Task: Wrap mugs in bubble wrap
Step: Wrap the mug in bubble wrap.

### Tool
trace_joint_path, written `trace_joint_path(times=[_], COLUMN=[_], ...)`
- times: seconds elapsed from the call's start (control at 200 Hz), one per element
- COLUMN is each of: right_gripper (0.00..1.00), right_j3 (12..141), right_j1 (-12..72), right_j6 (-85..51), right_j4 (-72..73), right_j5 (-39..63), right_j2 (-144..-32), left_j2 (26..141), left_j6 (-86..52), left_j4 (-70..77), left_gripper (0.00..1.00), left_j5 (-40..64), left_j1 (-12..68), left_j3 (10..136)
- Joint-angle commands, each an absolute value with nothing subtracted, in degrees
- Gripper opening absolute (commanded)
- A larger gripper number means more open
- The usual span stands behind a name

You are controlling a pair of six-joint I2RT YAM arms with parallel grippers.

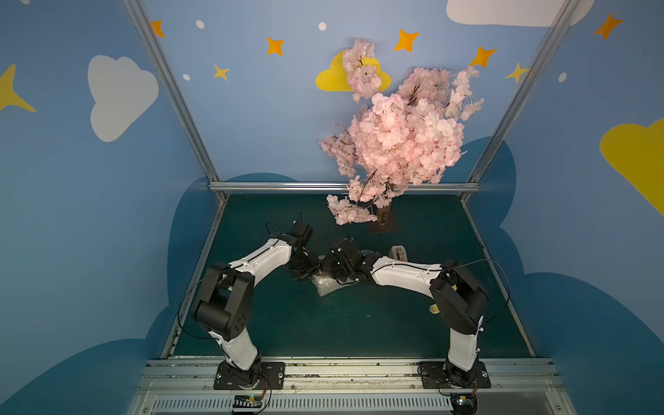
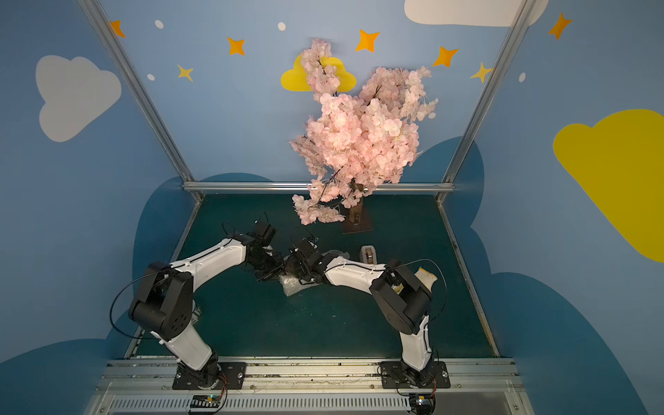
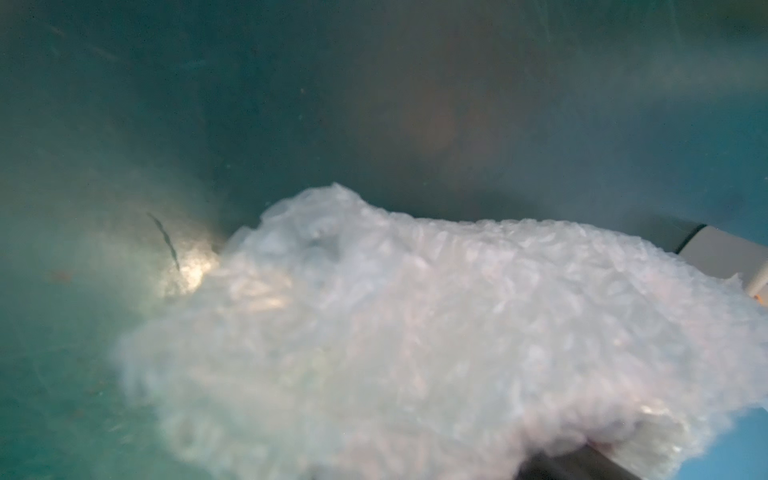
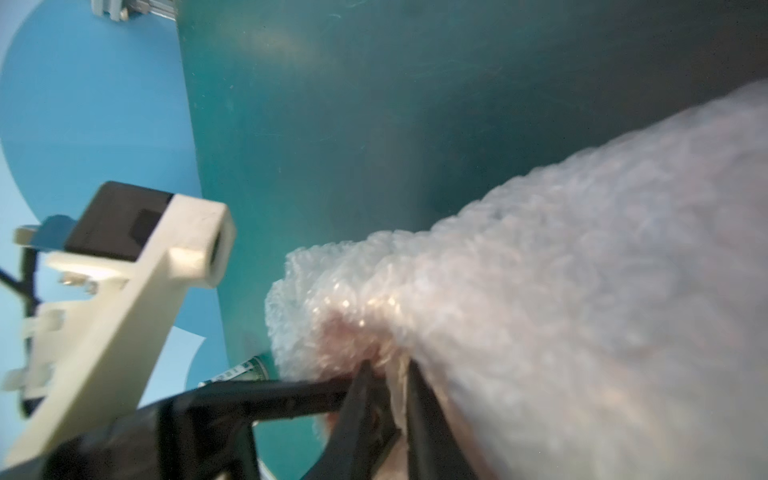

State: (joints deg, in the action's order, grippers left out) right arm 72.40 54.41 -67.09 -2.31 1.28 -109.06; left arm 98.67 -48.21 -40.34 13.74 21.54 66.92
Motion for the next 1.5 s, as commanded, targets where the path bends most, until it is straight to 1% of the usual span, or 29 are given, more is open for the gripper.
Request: trace_joint_path(times=[0.0, 0.09, 0.105, 0.205, 0.325, 0.451, 0.531, 0.626, 0.731, 0.836, 0.921, 1.021, 1.202, 1.317, 1.407, 1.492], right_gripper=[0.30, 0.43, 0.44, 0.63, 0.75, 0.77, 0.77, 0.77, 0.78, 0.78, 0.78, 0.79, 0.81, 0.85, 0.87, 0.87], right_j3=[70.94, 70.99, 70.94, 70.12, 67.76, 67.29, 64.14, 59.61, 56.14, 56.11, 56.25, 54.97, 53.53, 47.14, 43.66, 42.45], right_j1=[54.23, 53.98, 53.92, 53.29, 52.57, 50.90, 48.94, 46.01, 42.25, 38.65, 35.30, 32.05, 29.86, 29.38, 29.18, 29.28], right_j6=[-63.24, -60.53, -59.93, -56.29, -51.08, -45.15, -42.92, -43.48, -40.23, -34.34, -26.54, -23.62, -18.04, -17.71, -17.46, -17.48], right_j4=[-5.36, -5.71, -5.66, -6.13, -5.36, -7.38, -5.54, -4.81, -5.60, -11.78, -15.09, -14.96, -16.30, -8.94, -5.59, -4.48], right_j5=[2.13, 2.48, 2.60, 3.25, 4.92, 10.58, 14.67, 15.55, 17.75, 18.33, 21.50, 23.61, 22.71, 25.89, 26.49, 24.52], right_j2=[-106.24, -104.83, -104.59, -102.10, -98.15, -95.31, -92.55, -88.82, -85.96, -85.67, -85.79, -85.48, -86.66, -83.69, -82.84, -83.18], left_j2=[100.35, 101.18, 101.37, 102.15, 102.93, 104.27, 105.55, 107.58, 109.23, 109.66, 110.11, 110.26, 110.63, 110.99, 111.33, 111.93], left_j6=[-45.28, -43.60, -43.29, -41.02, -37.35, -33.42, -31.47, -28.94, -25.97, -22.96, -20.79, -19.16, -17.20, -16.40, -15.44, -14.57], left_j4=[-41.81, -43.90, -44.26, -46.89, -50.72, -54.73, -56.42, -58.19, -60.46, -61.25, -62.31, -63.21, -63.27, -63.91, -63.95, -64.42], left_gripper=[0.11, 0.04, 0.04, 0.03, 0.03, 0.03, 0.03, 0.03, 0.03, 0.03, 0.03, 0.03, 0.03, 0.03, 0.03, 0.03], left_j5=[10.32, 9.46, 9.27, 7.77, 5.24, 3.44, 2.73, 2.41, 1.46, 2.67, 2.31, 2.48, 3.08, 3.87, 3.60, 3.47], left_j1=[20.74, 20.69, 20.66, 20.46, 20.19, 20.06, 19.86, 19.78, 19.60, 18.83, 18.78, 18.39, 18.18, 17.88, 17.90, 17.84], left_j3=[69.61, 71.41, 71.71, 73.55, 76.49, 80.01, 81.43, 82.98, 84.49, 84.77, 85.40, 85.25, 85.07, 86.04, 86.45, 87.24])
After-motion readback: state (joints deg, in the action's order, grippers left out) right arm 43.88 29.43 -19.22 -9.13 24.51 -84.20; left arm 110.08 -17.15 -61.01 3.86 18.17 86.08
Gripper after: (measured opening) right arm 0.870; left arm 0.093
